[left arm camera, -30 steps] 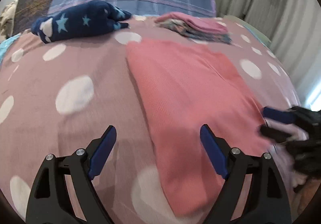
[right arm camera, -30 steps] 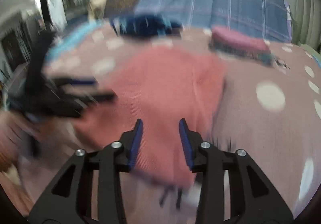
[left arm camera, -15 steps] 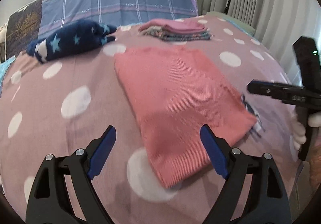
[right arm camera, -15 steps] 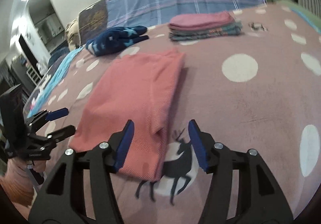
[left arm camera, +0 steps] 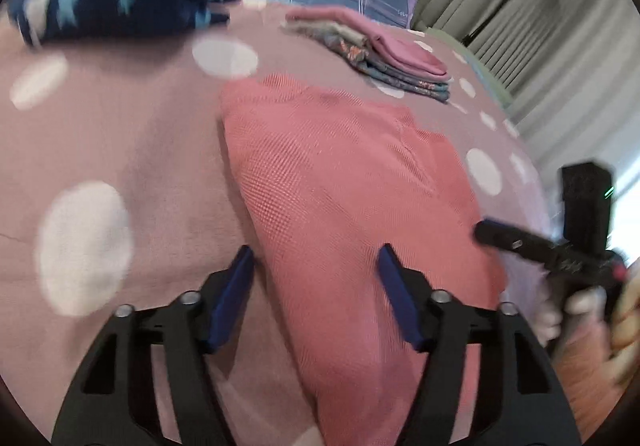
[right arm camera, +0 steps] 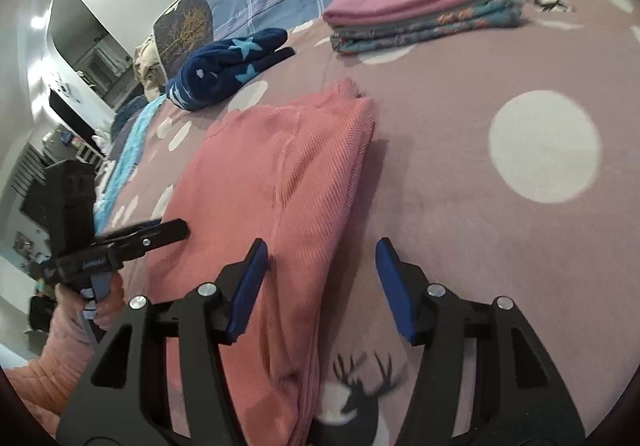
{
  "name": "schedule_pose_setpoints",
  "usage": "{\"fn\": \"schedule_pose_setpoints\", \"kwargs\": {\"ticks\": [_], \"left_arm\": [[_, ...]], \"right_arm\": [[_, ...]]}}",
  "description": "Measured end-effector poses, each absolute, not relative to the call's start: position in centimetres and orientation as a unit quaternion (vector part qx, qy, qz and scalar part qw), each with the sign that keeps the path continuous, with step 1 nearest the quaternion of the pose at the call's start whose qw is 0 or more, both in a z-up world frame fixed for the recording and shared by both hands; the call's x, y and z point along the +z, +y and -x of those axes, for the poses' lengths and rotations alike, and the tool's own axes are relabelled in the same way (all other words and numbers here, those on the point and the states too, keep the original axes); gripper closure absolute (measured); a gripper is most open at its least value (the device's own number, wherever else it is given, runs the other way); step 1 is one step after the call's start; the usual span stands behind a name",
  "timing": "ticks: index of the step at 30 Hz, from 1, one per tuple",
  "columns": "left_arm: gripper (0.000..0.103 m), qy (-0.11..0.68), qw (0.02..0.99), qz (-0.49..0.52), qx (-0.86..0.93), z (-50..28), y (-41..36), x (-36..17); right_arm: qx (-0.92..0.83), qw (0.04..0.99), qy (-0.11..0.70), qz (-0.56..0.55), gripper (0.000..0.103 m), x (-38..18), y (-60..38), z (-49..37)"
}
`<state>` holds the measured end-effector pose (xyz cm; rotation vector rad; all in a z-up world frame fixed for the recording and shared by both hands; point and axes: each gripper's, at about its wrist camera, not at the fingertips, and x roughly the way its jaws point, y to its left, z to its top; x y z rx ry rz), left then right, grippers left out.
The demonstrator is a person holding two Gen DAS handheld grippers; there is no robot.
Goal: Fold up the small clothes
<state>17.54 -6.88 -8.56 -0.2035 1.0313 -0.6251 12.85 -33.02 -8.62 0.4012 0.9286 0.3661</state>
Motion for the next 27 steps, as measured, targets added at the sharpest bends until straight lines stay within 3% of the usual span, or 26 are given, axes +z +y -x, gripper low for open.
{"fn": "schedule_pose_setpoints", "kwargs": {"ticks": [10, 13, 14, 17, 19, 27], "left_arm": [[0.049, 0.480, 0.815, 0.083, -0.313, -20.7, -8.5, -9.1], [0.049, 0.475, 0.817, 0.075, -0.318, -21.4, -8.7, -9.1], [0.050, 0.472, 0.820, 0.077, -0.316, -21.6, -8.9, -9.2], [0.069, 0.466, 0.827, 0.070, -0.306, -21.5, -9.3, -8.8], [0.078, 0.453, 0.840, 0.049, -0.295, -20.4, -9.8, -7.8], [0.080, 0.338, 0.897, -0.033, -0.284, -13.3, -11.0, 0.4]], "right_arm": [[0.237, 0.833, 0.452, -0.216, 0.050, -9.9, -32.1, -18.6], [0.231, 0.838, 0.449, -0.206, 0.056, -10.1, -31.4, -19.6], [0.226, 0.840, 0.449, -0.204, 0.062, -10.0, -31.2, -19.7], [0.216, 0.846, 0.443, -0.205, 0.077, -9.7, -30.9, -19.3], [0.199, 0.863, 0.426, -0.183, 0.082, -8.5, -30.2, -18.2], [0.163, 0.929, 0.314, -0.104, 0.084, -0.5, -28.3, -10.3]]}}
